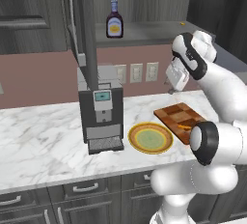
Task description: Pick the shrimp from the plate and place it on the cutting board. Then pick the condiment bottle from the cabinet and place it next to the cutting board.
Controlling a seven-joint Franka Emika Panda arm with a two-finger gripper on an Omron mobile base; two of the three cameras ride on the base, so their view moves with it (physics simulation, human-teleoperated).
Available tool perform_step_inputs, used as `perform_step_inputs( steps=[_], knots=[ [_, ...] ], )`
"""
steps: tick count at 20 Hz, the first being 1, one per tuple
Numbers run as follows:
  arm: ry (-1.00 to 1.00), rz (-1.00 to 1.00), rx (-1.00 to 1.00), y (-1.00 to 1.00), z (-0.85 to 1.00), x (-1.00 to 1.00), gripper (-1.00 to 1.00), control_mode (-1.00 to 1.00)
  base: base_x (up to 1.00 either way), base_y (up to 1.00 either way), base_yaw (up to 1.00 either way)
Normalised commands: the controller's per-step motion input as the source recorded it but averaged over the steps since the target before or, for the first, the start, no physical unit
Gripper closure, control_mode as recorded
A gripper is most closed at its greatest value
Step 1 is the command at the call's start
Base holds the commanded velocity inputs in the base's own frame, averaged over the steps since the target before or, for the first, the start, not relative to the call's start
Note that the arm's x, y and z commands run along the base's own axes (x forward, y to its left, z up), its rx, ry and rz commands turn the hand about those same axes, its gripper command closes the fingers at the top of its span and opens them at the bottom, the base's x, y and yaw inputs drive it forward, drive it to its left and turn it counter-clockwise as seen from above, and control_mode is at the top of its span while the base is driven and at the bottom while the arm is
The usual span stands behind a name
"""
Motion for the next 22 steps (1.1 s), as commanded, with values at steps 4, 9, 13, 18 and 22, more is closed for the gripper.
perform_step_inputs(
  steps=[4,9,13,18,22],
  knots=[
    [-0.05,0.0,0.02,0.26,0.36,-0.03,-1.0,-1.0,0.0,0.0,0.0],
    [-0.06,0.0,0.02,0.25,0.37,-0.06,-1.0,-1.0,0.0,0.0,0.0],
    [-0.06,0.0,0.03,0.22,0.39,-0.09,-1.0,-1.0,0.0,0.0,0.0],
    [-0.1,0.0,0.04,0.15,0.35,-0.16,-1.0,-1.0,0.0,0.0,0.0],
    [-0.13,0.0,0.04,0.17,0.29,-0.2,-1.0,-1.0,0.0,0.0,0.0]
  ],
)
